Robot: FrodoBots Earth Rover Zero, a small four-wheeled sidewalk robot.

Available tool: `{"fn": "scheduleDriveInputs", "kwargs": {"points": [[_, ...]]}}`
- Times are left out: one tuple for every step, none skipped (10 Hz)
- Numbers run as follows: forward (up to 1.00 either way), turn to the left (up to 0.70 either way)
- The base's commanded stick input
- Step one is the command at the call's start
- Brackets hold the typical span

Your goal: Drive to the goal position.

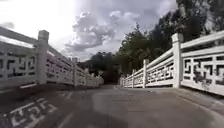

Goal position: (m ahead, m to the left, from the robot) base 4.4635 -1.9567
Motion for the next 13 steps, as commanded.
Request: {"fn": "scheduleDriveInputs", "kwargs": {"points": [[0.7,0.0],[0.7,0.0],[0.7,0.0],[0.7,0.0],[0.7,0.0],[0.7,0.0],[0.7,0.0],[0.7,0.0],[0.7,0.0],[0.7,0.0],[0.7,0.0],[0.7,0.02],[0.7,0.13]]}}
